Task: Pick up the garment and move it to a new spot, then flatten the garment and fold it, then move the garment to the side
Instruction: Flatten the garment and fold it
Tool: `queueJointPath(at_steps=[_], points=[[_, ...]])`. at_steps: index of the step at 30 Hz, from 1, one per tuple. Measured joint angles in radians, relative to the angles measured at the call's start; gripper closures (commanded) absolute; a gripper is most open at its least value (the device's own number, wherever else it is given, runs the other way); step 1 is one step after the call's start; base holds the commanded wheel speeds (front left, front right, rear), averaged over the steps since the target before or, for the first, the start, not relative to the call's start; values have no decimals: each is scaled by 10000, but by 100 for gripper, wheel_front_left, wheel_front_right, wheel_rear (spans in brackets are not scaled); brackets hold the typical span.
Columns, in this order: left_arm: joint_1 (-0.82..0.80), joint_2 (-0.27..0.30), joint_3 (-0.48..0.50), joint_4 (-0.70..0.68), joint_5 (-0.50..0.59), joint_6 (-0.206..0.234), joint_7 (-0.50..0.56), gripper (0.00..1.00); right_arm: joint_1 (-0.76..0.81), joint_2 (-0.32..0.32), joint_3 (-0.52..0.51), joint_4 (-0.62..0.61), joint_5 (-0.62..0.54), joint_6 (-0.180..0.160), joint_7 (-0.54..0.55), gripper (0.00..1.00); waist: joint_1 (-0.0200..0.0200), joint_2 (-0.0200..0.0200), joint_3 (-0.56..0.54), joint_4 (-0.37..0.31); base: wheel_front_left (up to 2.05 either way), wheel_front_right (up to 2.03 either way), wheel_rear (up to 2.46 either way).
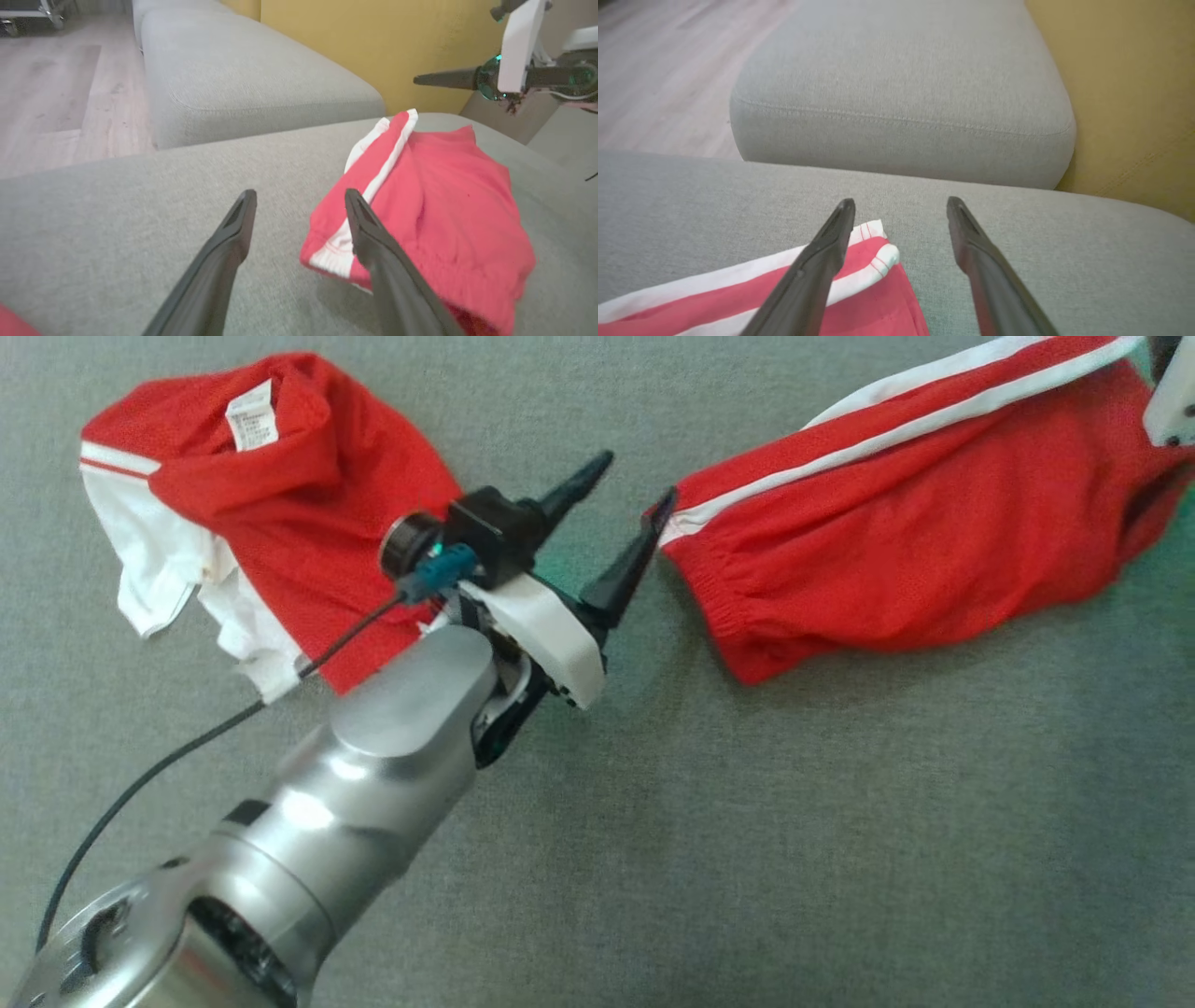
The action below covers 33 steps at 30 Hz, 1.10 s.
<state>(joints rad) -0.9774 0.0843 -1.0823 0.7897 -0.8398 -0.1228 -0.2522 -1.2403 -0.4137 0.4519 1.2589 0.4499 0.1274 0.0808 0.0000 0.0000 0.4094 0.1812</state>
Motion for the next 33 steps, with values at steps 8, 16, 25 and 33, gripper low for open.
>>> queueJointPath(at_steps=[8, 16, 25, 33], points=[[1192, 719, 2382, -1202, 991, 627, -2, 0, 1151, 562, -48, -523, 757, 0, -1789, 0, -1, 0, -965, -462, 0, 0, 0], [3345, 1049, 5125, -3007, 2186, 1131, -2, 0, 2899, 612, -10, -1870, 1085, 0, -3260, 0, -3, 0, -2244, -1043, 0, 0, 0], [5706, 892, 6970, -4276, 3365, 1118, -4, 0, 5812, 1221, -2336, -5127, 696, 0, -3317, 0, -3, 1, -3286, -1657, 0, 0, 0], [7671, 318, 8146, -5125, 4591, 631, -4, 0, 9401, 2957, -3908, -7392, -988, 0, -3315, 0, -2, 1, -3843, -2133, 0, 0, 0]])
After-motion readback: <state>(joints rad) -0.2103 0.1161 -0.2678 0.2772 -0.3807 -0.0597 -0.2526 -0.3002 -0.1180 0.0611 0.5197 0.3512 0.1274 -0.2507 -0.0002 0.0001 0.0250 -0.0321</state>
